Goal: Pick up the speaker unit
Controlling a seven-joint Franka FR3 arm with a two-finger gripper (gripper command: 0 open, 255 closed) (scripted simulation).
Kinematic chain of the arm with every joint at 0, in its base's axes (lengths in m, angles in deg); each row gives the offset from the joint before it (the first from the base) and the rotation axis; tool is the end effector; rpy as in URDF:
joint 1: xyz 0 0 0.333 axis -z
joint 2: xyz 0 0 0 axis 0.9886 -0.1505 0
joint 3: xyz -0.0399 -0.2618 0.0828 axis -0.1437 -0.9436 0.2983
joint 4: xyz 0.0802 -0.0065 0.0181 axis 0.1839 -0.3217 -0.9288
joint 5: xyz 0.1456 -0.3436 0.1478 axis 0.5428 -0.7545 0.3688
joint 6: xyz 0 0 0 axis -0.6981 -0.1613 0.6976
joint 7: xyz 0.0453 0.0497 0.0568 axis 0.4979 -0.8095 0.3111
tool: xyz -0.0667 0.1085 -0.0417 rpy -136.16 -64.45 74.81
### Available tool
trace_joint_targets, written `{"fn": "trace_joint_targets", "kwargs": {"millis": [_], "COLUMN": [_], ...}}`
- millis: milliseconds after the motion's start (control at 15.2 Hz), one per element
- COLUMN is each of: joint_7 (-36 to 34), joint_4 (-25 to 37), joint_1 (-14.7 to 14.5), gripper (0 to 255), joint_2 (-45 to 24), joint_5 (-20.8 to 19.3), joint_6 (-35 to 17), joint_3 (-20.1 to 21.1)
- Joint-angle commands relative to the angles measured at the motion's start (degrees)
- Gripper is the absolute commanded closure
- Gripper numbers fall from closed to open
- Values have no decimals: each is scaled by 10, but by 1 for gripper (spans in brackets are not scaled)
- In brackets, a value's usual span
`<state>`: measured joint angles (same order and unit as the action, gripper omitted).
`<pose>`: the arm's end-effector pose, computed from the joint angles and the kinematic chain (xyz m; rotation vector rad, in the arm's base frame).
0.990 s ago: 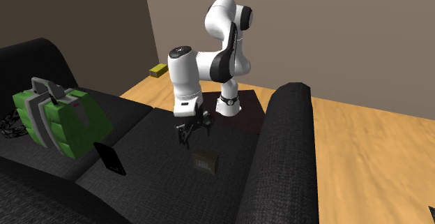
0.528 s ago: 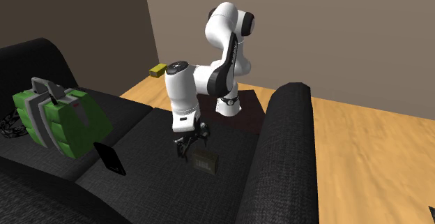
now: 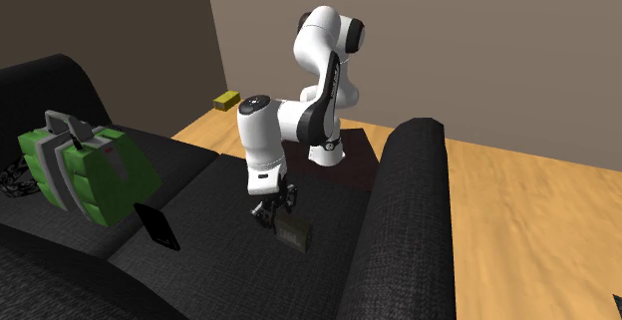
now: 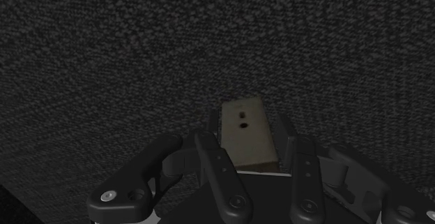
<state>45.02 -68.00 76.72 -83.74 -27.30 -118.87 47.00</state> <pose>0.5621 -0.2372 0.3442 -2.9044 -1.0843 -0.2581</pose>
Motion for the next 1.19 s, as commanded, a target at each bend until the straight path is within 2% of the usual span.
{"fn": "trace_joint_targets", "kwargs": {"millis": [0, 330, 1122], "joint_7": [0, 0, -27], "joint_4": [0, 0, 59], "joint_1": [0, 0, -3], "gripper": [255, 255, 255], "joint_2": [0, -1, 29], "joint_5": [0, 0, -28], "joint_6": [0, 0, 81], "joint_3": [0, 0, -6]}}
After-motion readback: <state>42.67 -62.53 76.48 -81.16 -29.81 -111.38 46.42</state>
